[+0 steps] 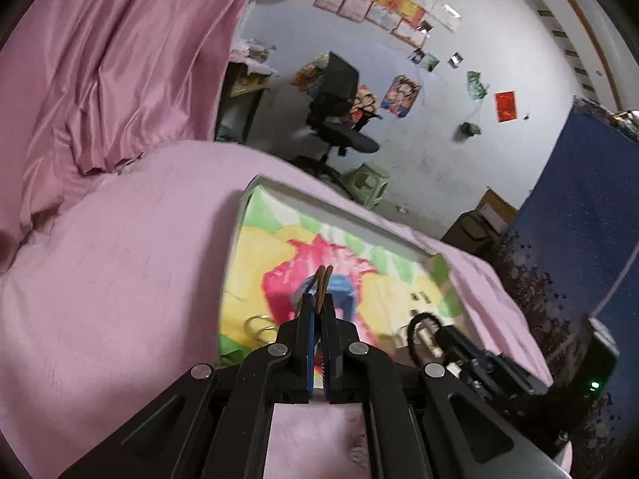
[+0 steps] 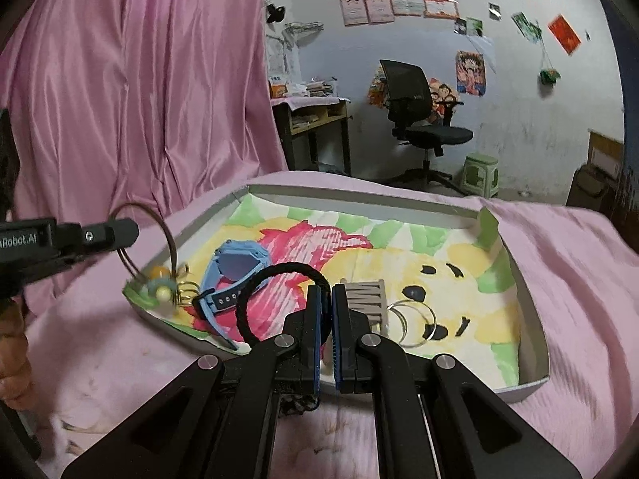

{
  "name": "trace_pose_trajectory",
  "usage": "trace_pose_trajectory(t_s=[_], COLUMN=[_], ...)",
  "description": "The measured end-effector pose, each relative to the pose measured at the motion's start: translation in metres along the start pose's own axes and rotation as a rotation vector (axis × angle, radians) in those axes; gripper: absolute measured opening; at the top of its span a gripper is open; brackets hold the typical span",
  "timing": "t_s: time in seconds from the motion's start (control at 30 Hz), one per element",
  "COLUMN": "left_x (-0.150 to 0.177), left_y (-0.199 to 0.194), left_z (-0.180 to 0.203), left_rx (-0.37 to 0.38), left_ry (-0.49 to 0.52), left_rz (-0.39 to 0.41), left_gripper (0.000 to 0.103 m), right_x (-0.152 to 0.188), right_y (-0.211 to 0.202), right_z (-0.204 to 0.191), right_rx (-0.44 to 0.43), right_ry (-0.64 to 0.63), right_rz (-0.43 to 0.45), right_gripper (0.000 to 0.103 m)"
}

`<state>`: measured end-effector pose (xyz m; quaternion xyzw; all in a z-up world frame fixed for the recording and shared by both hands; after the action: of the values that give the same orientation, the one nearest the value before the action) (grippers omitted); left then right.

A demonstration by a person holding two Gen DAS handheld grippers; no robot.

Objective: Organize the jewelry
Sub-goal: 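Lower the keychain into the tray with the left gripper while the right gripper places the hair tie there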

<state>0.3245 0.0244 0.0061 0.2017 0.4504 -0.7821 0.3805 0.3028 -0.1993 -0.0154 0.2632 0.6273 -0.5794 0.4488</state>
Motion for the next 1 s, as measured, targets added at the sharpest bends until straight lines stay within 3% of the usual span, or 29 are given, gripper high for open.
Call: trace_pose_trajectory(t_s=[0.3,0.67,0.73,0.8,0.9,1.0], left_x=[0.012,0.015,0.015,0.016,0.017,0.018], left_y=[0.026,0.021,0.018,0.011,-0.002,-0.013], left_z=[-0.012,-0.009,-0.008,-0.006,-0.001,0.002], left_rx=[-0.094,-0.121,-0.116,-0.103,-0.105,-0.108], left_ry=[0.008,0.058,0.065,0.074,0.089,0.108], left_rz=[-0.102,-0.118,-0.115,-0.102,-0.049,-0.016], left_gripper=[0.003,0.007,0.013,0.029,0.054,0.057], right_x=[-0.010,-0.011,-0.010,-0.010,-0.010,-0.011], right_y=[0.008,0.005,0.002,-0.001,-0.010,-0.021], right_z=[-0.033,-0.032,-0.030,-0.027,-0.020,-0.014], right_rx=[0.106,0.066,0.054,0.050,0.039,0.031], right_ry=[-0.202,-0.179,-0.160,-0.139,-0.096,-0.062], right_rz=[-0.059,-0.091,-0.079,-0.065,-0.028,0.006], right_gripper=[0.005,0.008,0.012,0.025,0.031,0.037])
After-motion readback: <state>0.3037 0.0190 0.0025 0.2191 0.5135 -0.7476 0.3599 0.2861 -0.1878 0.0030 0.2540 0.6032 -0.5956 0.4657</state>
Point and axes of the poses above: each gripper's, at about its wrist camera, not at the fingertips, and y roughly the way its jaws point, z to its right, x to its underside, the point moved 2 cm from there along y, roughly the way its jaws point, and after that the axes turned 10 degrees about -y, right-handed, at the moved point
